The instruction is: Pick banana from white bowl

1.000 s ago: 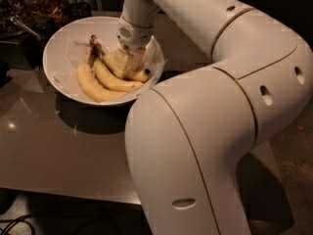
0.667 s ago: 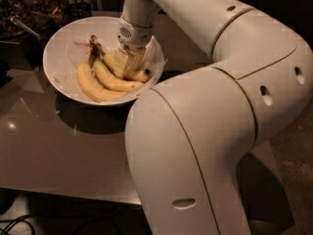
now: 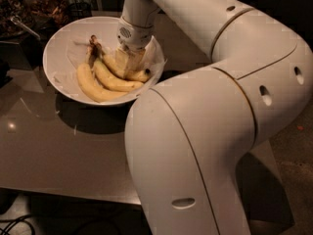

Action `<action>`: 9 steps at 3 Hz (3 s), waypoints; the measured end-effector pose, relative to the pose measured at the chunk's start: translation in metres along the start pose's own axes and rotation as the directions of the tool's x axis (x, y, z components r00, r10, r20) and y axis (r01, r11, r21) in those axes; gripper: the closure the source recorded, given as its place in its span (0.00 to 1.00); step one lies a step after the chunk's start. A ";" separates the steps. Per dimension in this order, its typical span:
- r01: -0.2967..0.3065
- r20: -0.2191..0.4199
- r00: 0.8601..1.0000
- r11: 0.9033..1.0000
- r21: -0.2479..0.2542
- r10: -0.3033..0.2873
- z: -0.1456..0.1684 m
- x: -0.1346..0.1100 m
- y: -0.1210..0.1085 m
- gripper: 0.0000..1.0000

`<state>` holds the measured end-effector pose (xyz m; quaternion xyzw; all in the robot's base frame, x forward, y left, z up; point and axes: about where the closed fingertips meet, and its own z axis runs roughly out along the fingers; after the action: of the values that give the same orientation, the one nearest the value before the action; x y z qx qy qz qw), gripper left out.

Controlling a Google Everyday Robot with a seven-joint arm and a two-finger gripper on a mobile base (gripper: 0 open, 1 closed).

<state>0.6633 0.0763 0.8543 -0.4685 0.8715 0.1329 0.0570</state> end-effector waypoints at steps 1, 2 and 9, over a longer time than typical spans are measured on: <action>0.011 0.013 1.000 1.000 -0.016 -0.011 -0.001 -0.002 0.001 1.00; 0.043 0.068 0.997 0.998 -0.041 -0.040 -0.026 0.000 0.009 1.00; 0.090 0.104 0.991 0.992 -0.086 -0.081 -0.089 0.039 0.067 1.00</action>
Offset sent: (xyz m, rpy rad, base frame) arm -0.0205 -0.0149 0.0688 0.1602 -0.0300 0.0727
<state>0.5880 0.0549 0.9432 -0.5001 0.8399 0.1929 0.0849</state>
